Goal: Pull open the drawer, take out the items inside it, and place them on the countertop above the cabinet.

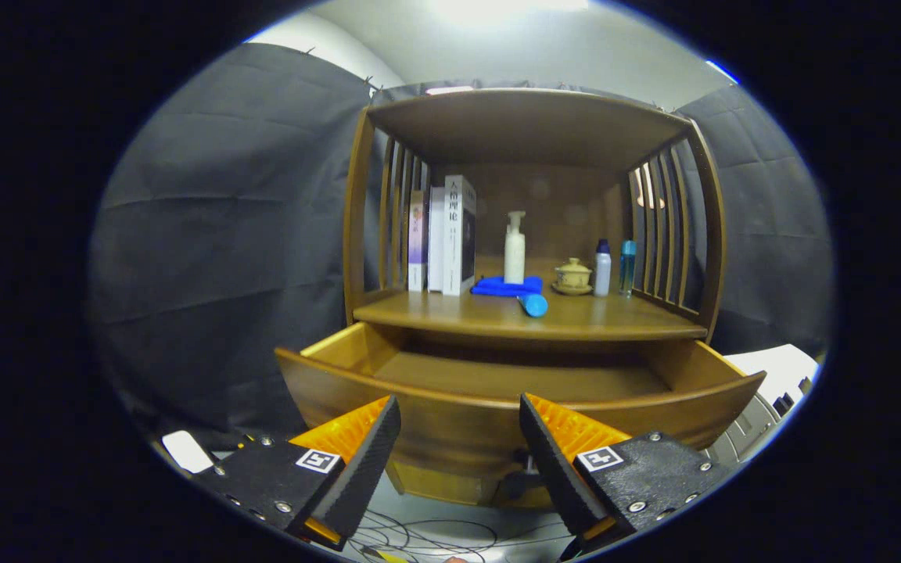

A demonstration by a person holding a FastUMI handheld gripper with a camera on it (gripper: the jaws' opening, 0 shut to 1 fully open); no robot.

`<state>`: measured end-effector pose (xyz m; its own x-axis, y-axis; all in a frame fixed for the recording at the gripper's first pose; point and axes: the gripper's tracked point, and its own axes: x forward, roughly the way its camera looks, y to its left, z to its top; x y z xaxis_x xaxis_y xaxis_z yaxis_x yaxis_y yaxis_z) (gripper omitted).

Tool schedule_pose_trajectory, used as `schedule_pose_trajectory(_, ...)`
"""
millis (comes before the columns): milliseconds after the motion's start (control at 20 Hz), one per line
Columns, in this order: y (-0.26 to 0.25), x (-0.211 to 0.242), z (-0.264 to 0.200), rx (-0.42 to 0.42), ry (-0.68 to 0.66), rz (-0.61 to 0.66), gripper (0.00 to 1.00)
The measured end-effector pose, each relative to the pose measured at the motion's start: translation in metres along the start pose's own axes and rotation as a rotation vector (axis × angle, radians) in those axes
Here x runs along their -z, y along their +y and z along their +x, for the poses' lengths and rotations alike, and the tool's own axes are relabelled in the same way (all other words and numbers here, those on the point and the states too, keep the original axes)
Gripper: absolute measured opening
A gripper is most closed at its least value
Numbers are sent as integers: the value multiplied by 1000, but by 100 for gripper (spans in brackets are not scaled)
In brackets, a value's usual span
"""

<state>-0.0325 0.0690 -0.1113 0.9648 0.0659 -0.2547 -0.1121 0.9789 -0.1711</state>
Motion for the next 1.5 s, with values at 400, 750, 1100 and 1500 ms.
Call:
schedule_pose_trajectory(400,-38,32,1,121,9,25,94)
schedule_pose_trajectory(750,-43,40,16,155,9,56,95)
schedule_pose_trajectory(1100,-45,41,26,190,44,95,94)
schedule_pose_trajectory(1500,-51,37,35,199,25,116,94)
